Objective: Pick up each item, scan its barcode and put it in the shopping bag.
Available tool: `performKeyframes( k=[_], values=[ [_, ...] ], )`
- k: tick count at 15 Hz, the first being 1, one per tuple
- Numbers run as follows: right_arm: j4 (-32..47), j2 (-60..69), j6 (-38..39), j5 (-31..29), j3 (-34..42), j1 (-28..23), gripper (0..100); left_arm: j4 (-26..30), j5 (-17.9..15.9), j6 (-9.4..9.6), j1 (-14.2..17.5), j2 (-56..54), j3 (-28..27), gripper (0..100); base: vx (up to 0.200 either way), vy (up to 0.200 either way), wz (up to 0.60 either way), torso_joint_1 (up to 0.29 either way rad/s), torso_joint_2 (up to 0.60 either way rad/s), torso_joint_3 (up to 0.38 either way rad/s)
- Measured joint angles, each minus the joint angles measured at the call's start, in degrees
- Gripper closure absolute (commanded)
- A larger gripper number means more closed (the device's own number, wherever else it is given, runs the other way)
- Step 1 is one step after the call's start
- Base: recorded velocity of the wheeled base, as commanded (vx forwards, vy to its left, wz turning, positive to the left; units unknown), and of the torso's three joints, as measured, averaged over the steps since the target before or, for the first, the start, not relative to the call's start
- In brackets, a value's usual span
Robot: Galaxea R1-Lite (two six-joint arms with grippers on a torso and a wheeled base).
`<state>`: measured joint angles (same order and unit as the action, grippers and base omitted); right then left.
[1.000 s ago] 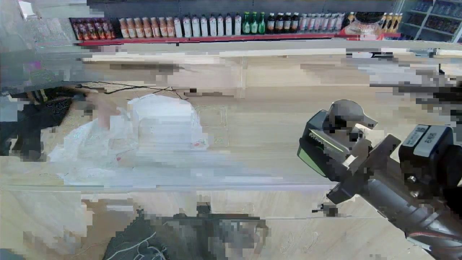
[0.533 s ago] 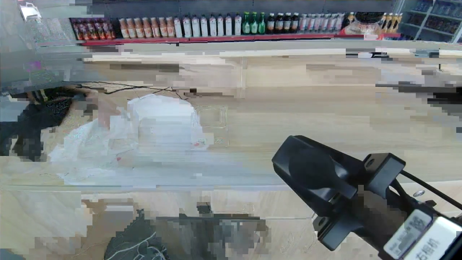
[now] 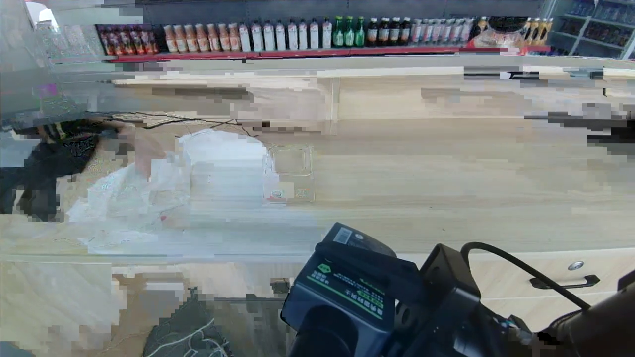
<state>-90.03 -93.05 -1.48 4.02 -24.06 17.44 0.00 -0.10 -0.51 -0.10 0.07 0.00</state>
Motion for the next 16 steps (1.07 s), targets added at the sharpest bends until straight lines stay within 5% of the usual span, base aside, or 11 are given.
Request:
performKeyframes(
  k=[6,7,8,16],
  values=[
    [0.12,0.00,0.02,0.82,-2.36,2.40,100,0.00,0.00,0.29,0.00,0.00,0.00,0,0.000,0.067,0.00,-0.001,0.00,0.000],
    [0.91,-0.05,0.02,-0.22,-4.07,3.85,100,0.00,-0.01,1.77,0.05,0.00,0.00,0,0.000,0.000,0.00,0.000,0.00,0.000],
    [3.27,-0.05,0.02,-1.76,-6.56,5.62,100,0.00,-0.06,3.05,0.02,0.00,0.00,0,0.000,0.000,0.00,0.000,0.00,0.000],
    [16.73,-7.52,-0.05,-8.62,-29.16,14.75,100,0.00,-0.06,3.41,-0.01,0.00,0.00,0,0.000,0.000,0.00,0.000,0.00,0.000]
  ],
)
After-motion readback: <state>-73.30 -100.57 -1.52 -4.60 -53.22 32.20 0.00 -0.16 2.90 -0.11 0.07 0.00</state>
